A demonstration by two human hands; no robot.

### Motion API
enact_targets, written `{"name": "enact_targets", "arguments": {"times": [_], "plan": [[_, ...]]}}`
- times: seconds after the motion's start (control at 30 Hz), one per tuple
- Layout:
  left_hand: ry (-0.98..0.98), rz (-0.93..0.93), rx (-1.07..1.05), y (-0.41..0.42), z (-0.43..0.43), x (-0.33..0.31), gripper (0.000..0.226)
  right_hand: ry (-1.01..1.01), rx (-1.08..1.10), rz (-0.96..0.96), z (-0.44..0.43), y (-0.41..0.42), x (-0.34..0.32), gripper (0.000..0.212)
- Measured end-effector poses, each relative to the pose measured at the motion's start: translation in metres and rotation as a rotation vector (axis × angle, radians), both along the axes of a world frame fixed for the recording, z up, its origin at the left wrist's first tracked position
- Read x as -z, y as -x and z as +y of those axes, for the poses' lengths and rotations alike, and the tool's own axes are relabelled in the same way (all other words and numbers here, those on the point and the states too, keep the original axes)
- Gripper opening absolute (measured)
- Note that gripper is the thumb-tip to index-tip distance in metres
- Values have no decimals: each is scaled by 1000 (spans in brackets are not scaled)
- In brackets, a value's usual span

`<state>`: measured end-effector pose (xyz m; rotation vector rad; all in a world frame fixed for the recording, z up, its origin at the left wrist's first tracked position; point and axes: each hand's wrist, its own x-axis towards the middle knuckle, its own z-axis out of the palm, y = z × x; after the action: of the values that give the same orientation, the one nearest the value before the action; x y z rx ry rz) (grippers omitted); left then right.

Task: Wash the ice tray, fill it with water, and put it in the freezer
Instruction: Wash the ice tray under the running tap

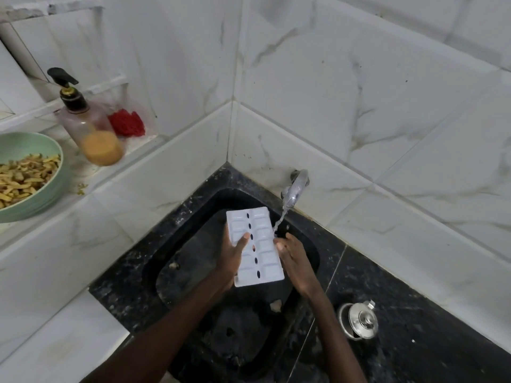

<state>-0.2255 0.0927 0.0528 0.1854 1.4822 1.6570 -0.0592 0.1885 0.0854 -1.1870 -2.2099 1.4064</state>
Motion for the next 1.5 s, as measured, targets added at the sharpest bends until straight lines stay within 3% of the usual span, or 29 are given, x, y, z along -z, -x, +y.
{"name": "enact_targets", "arguments": {"times": [0.07, 0.17, 0.43, 0.67, 0.87, 0.97, 1.1, 1.27, 1.5], "plan": [[-1, -5, 47, -11, 2, -1, 68, -71, 15, -9, 20, 9, 6, 24], [-11, -34, 105, -21, 2, -2, 64, -144, 57, -25, 48, 18, 19, 29], [-10, 4, -45, 3, 4, -4, 56, -10, 3, -43, -15, -8, -13, 40], [35, -8, -24, 0, -2, -1, 59, 13, 9, -28, -21, -12, -8, 25], [63, 29, 79, -24, 4, -6, 68, -115, 57, -46, 19, 17, -13, 24], [50, 72, 119, -31, 3, -10, 70, -195, 59, -76, 37, 28, -9, 37], [40, 81, 140, -37, 4, -9, 68, -280, -53, -213, 46, 44, -8, 39], [75, 161, 147, -46, 9, -15, 73, -560, -142, -400, 33, 65, -7, 40], [24, 154, 68, -38, 12, 3, 73, -658, -342, -509, 32, 57, -10, 68]]}}
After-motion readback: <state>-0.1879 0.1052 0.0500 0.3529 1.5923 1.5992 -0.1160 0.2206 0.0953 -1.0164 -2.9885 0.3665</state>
